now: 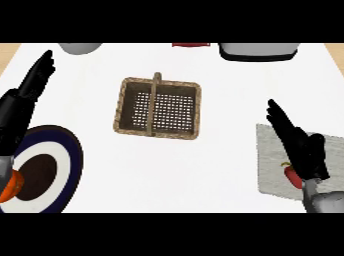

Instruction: Pick the bell pepper from the placemat and place it in the basket

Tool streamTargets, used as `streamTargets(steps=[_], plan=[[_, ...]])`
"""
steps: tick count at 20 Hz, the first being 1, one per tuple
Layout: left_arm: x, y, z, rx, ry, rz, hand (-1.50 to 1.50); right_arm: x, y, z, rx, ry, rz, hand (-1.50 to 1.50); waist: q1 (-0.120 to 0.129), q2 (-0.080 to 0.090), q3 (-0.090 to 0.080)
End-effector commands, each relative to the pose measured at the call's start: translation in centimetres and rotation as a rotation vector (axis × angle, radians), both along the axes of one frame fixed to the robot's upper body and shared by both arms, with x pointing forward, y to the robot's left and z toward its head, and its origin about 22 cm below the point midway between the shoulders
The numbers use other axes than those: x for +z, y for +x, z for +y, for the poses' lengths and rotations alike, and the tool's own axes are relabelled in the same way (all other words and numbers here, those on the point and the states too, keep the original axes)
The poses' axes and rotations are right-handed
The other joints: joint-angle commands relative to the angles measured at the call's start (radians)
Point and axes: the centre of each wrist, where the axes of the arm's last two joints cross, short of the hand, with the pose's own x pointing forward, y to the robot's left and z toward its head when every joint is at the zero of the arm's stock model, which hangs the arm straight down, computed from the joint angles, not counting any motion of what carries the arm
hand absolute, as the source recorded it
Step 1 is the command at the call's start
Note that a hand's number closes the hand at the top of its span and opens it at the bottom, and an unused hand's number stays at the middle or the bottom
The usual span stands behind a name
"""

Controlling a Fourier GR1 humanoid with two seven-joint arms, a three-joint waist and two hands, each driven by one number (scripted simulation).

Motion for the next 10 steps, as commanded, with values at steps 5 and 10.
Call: streamTargets(steps=[5,10], plan=[[-0.5,0.3,0.6,0.031,-0.036,-0.005,0.00,4.0,-0.9,5.9,0.748,0.119,-0.218,1.50,0.026,0.004,-0.005],[-3.9,-1.7,0.9,0.041,-0.093,0.102,0.00,0.7,-7.8,9.1,0.856,0.463,-0.200,1.50,-0.014,-0.005,-0.005]])
